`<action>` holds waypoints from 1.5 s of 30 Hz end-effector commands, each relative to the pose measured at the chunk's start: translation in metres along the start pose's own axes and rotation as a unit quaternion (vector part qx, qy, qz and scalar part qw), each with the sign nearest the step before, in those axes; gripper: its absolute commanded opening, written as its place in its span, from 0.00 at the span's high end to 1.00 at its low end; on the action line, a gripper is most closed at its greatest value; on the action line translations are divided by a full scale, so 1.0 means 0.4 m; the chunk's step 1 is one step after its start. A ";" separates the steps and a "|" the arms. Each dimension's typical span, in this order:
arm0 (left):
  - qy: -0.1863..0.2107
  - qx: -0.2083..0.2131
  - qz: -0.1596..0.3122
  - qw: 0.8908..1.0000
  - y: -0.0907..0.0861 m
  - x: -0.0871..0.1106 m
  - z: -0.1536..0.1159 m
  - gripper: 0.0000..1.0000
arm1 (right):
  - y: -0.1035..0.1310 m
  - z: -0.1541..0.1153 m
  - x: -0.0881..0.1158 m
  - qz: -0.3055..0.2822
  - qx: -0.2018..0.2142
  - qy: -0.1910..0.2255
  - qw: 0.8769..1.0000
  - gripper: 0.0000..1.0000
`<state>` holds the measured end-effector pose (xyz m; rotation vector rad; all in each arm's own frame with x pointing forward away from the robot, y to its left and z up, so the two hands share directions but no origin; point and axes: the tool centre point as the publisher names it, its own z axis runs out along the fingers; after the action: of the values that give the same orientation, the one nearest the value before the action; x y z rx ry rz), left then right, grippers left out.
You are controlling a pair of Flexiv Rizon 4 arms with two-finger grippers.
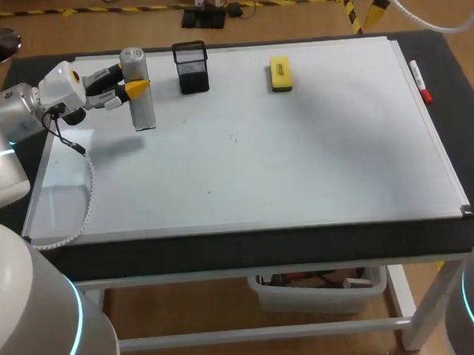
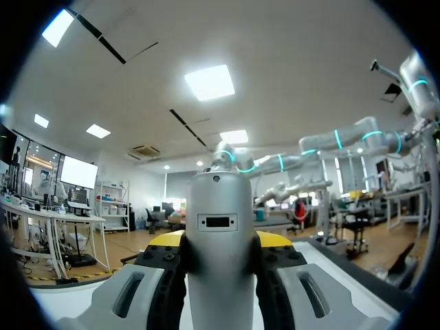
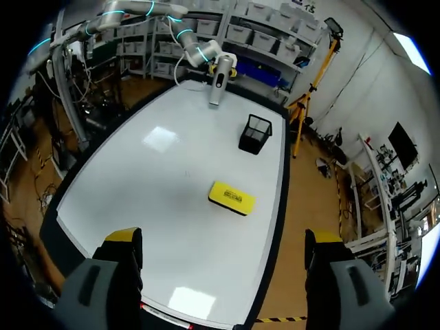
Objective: Pick up the inspection probe, press it on each red-marked spot on the whiteboard one by one, put down the probe, pick up the eraser, and wipe off all the red marks.
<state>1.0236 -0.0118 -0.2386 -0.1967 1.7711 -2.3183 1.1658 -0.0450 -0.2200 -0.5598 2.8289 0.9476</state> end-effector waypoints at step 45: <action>0.117 0.060 0.055 0.990 -0.085 -0.303 0.348 1.00 | 0.013 -0.026 0.013 -0.003 0.005 0.012 1.000 0.00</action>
<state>1.1600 -0.1005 -0.1601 0.0330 1.6600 -2.3728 1.1574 -0.0478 -0.2109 -0.5768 2.8436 0.9346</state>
